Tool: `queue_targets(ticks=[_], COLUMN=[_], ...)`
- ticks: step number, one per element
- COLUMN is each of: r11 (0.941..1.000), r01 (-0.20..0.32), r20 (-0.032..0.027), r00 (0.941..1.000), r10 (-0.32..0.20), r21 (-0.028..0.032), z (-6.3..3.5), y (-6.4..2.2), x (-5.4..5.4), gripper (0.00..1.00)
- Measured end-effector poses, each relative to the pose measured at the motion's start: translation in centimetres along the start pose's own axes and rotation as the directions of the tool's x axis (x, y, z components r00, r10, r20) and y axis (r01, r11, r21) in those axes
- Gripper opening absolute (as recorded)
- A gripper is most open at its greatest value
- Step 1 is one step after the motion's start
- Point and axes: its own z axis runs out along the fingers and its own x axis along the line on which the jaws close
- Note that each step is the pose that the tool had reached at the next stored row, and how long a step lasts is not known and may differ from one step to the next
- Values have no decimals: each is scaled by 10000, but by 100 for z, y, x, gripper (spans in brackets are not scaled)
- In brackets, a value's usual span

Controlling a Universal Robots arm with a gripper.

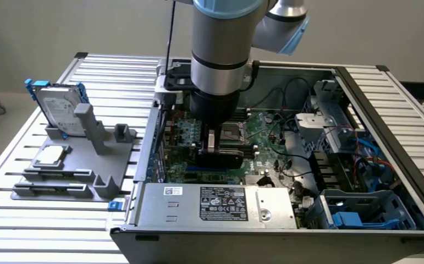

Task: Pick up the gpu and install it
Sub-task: 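Insert the gpu into the slot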

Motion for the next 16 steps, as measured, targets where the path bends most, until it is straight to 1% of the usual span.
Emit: queue_targets(ticks=[3, 7, 11, 13, 16], r11=[10000, 10000, 10000, 10000, 10000], r01=[1, 5, 7, 7, 7], r20=[29, 109, 148, 155, 163], r00=[10000, 9999, 9999, 9999, 9999], r10=[-1, -5, -7, -6, -5], r21=[-1, -4, -20, -43, -94], z=[9, 22, 40, 48, 55], y=[0, -1, -2, -2, -3], x=[0, 0, 1, 1, 1], gripper=[27, 27, 27, 27, 27])
